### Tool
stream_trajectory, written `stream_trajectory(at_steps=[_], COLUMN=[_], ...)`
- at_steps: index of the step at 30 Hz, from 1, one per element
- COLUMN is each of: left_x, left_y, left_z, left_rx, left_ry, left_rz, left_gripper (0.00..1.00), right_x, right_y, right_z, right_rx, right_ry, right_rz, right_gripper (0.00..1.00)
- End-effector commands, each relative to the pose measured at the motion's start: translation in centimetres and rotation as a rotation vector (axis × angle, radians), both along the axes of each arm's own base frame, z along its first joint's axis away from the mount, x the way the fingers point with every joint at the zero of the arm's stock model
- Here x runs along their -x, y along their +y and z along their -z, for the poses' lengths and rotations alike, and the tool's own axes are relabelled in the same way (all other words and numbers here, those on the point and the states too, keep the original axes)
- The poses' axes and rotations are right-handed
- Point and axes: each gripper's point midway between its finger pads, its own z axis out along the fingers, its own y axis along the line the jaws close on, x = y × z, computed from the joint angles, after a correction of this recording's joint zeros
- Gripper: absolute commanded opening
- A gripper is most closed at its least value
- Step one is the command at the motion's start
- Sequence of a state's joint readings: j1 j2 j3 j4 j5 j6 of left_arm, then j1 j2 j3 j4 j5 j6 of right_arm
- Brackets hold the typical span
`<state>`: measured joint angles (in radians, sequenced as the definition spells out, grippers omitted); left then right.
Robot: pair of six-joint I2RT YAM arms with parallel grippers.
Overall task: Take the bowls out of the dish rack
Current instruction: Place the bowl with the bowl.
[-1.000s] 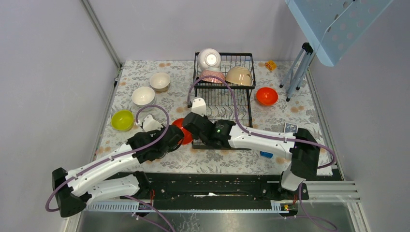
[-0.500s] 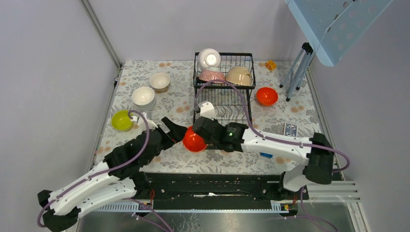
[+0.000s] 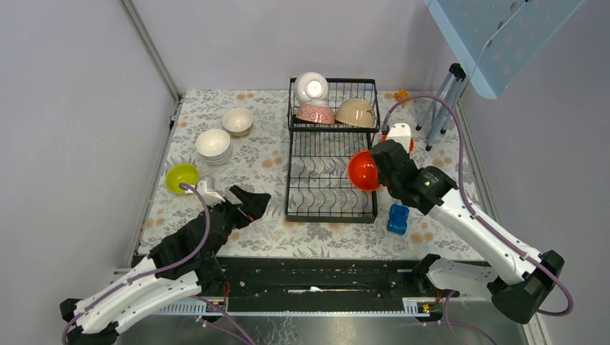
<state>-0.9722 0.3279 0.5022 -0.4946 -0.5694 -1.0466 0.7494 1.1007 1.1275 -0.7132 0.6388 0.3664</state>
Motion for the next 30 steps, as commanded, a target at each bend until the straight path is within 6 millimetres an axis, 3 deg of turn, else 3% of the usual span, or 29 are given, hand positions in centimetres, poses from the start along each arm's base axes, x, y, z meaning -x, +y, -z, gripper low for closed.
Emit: stream_trajectory(at_steps=[1, 5, 9, 17, 23, 30], left_x=[-0.9, -1.4, -1.7, -2.1, -2.1, -1.5], left_y=[-0.8, -1.9, -3.2, -4.2, -4.7, -4.5], left_z=[-0.9, 0.3, 2.1, 3.9, 5.3, 7.4], left_rx=[0.003, -0.024, -0.038, -0.018, -0.014, -0.023], left_ry=[-0.026, 0.008, 0.045, 0.088, 0.105, 0.141], left_rz=[-0.012, -0.004, 0.015, 0.006, 0.016, 0.027], left_gripper=[0.99, 0.99, 0.99, 0.99, 0.99, 0.99], right_x=[-1.1, -2.4, -4.6, -10.5, -14.8, -18.3], right_y=[-3.5, -6.8, -8.7, -11.7, -13.4, -13.6], right_z=[1.6, 4.1, 5.5, 5.3, 5.6, 6.4], right_rx=[-0.064, -0.336, -0.487, -0.527, -0.574, -0.610], right_ry=[0.028, 0.056, -0.002, -0.136, -0.098, -0.031], right_rz=[0.139, 0.331, 0.521, 0.732, 0.770, 0.757], right_gripper=[0.00, 0.00, 0.00, 0.00, 0.00, 0.00])
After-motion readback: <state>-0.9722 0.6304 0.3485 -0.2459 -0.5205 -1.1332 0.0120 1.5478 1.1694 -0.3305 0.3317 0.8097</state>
